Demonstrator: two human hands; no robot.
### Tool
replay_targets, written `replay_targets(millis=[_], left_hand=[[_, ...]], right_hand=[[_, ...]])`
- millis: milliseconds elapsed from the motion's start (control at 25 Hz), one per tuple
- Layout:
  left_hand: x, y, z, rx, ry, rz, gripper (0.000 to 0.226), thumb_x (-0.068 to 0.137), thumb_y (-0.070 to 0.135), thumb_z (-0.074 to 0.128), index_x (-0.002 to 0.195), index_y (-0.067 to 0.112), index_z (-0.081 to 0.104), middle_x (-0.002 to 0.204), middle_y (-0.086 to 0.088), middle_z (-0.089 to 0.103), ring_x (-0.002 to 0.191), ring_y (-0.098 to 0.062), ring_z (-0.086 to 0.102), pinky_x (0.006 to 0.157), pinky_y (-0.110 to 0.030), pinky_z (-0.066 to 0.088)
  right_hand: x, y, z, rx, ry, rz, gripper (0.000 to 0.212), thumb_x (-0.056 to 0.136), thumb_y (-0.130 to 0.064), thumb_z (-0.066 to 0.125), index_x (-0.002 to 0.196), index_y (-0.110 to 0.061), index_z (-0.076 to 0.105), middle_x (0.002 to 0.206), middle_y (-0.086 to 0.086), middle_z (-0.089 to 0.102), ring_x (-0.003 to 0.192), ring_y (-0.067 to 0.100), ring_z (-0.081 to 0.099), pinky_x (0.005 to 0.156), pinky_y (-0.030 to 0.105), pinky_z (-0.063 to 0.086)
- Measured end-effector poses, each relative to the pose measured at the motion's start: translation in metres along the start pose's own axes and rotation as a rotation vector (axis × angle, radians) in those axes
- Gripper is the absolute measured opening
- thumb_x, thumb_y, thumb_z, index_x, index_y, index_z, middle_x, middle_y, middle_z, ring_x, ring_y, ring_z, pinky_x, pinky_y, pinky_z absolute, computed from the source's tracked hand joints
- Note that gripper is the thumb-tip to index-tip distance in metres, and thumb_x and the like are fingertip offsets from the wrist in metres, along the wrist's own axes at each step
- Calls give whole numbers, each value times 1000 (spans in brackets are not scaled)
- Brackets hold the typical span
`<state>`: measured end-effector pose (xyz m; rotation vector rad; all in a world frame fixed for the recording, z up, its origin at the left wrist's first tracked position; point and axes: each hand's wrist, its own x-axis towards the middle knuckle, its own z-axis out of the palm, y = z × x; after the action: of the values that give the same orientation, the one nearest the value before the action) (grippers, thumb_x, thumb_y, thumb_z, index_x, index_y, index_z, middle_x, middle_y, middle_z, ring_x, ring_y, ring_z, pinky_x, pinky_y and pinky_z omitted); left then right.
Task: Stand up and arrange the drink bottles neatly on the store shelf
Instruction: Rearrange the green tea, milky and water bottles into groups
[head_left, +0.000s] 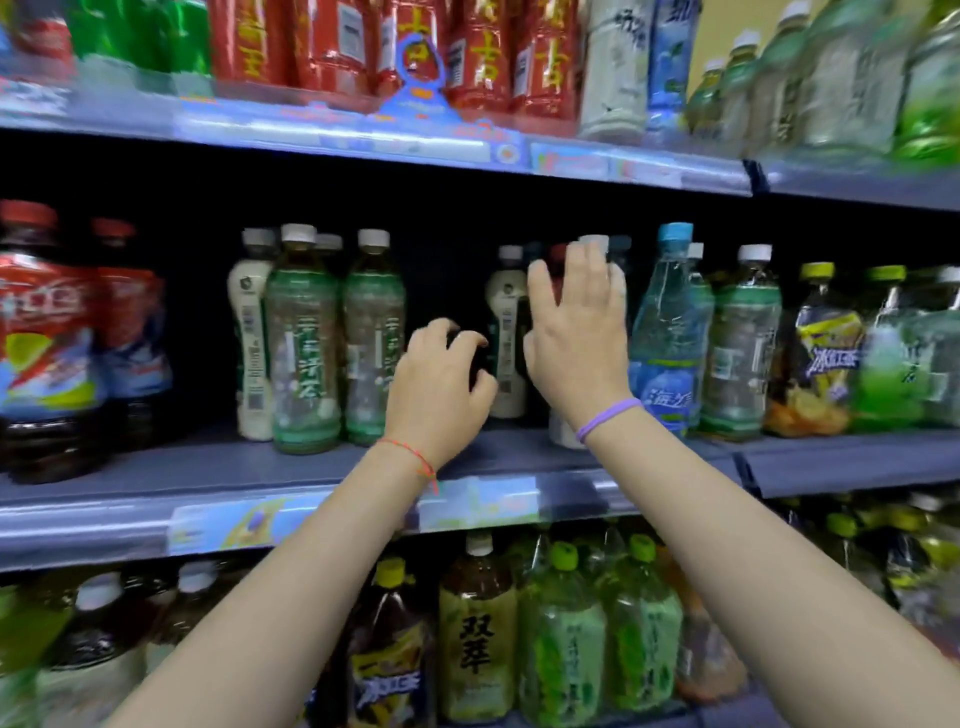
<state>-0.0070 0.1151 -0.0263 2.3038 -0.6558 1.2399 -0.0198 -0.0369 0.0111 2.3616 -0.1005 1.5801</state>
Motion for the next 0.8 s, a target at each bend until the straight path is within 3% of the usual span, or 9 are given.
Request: replay_targets(millis=[120, 240, 320, 400, 480, 560, 680, 800], left_hand=[[10, 37, 17, -366, -257, -286, 44, 83, 25, 69, 124, 16, 56, 112, -6, 64, 103, -24, 61, 91, -38, 50], [11, 64, 30, -541, -361, -364, 57, 78, 18, 75, 128, 16, 47, 113, -3, 66, 101, -19, 63, 89, -34, 52], [11, 71, 33, -539, -282, -368, 62, 80, 14, 73, 133, 15, 41, 113, -2, 64, 98, -18, 63, 80, -29, 48], [12, 70, 32, -442, -144, -410, 57, 83, 20, 70, 131, 14, 40, 109, -5, 65, 96, -27, 63, 73, -31, 45], [12, 59, 28, -286, -16, -508, 52, 83, 33, 71, 120, 12, 42, 109, -12, 66, 97, -36, 63, 75, -38, 48], [9, 45, 23, -132, 27, -548, 57, 80, 40, 74, 115, 11, 40, 112, -14, 64, 101, -39, 62, 78, -43, 49], [7, 33, 18, -45, -6, -533, 61, 80, 41, 75, 116, 9, 39, 117, -14, 61, 104, -40, 61, 80, -46, 51], [7, 31, 19, -28, -18, -516, 61, 81, 43, 74, 117, 9, 38, 119, -12, 60, 103, -39, 61, 79, -48, 51]], right_hand=[[-1, 13, -2, 443, -62, 228, 74, 74, -14, 48, 145, 2, 34, 141, 36, 34, 118, 53, 46, 99, 52, 41], [-9, 24, 4, 758, -251, 317, 84, 86, -20, 55, 154, -2, 7, 142, 25, 32, 111, 46, 53, 90, 42, 44], [-13, 28, 3, 912, -330, 333, 72, 93, -26, 52, 149, -3, 14, 133, 25, 47, 108, 44, 56, 84, 42, 43], [-14, 27, -1, 1005, -339, 248, 40, 97, -24, 45, 129, -2, 37, 113, 25, 60, 101, 43, 59, 75, 40, 40], [-15, 23, -1, 938, -352, 100, 24, 99, -16, 40, 112, 0, 51, 108, 24, 59, 100, 42, 56, 76, 40, 41], [-17, 22, 5, 782, -314, 46, 30, 95, -15, 44, 122, -2, 51, 119, 22, 48, 103, 43, 53, 83, 43, 43], [-15, 19, 20, 607, -481, 97, 54, 91, -23, 50, 144, -20, 36, 132, 22, 32, 113, 42, 46, 88, 44, 45], [-7, 11, 34, 487, -584, 136, 49, 92, -27, 54, 140, -23, 44, 137, 23, 29, 117, 43, 45, 91, 45, 48]])
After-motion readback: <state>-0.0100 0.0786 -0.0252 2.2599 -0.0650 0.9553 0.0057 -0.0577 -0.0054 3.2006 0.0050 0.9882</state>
